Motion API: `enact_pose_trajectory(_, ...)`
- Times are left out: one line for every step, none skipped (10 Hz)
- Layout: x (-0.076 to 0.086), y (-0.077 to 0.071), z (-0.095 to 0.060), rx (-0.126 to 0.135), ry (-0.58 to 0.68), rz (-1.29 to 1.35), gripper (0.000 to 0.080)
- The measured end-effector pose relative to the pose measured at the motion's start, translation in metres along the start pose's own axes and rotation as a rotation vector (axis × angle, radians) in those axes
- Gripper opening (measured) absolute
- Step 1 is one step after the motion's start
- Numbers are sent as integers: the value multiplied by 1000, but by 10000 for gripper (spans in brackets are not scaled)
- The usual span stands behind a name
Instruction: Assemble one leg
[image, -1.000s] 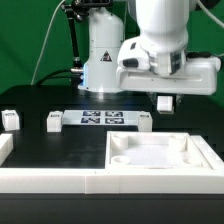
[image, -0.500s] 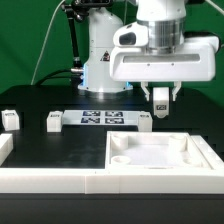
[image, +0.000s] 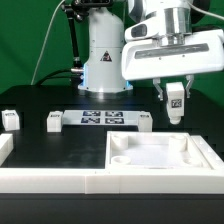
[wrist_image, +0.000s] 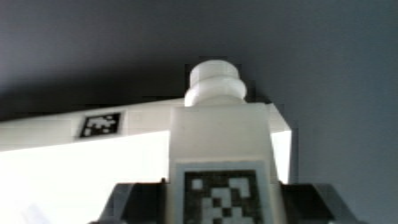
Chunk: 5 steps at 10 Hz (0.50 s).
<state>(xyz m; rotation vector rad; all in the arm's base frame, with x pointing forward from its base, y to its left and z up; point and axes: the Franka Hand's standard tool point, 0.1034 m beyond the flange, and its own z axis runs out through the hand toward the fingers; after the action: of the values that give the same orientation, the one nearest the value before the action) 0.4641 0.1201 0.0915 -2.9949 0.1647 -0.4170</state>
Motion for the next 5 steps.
enact_pose_trajectory(13, -2, -3, 1, 12, -61, 290)
enact_pose_trajectory(24, -3, -5, 1, 23, -89, 290)
enact_pose_trajectory(35, -4, -8, 1, 30, -132, 290)
enact_pose_trajectory(50, -9, -13, 7, 59, -169, 290)
enact_pose_trajectory(45, -7, -10, 6, 52, -165, 290)
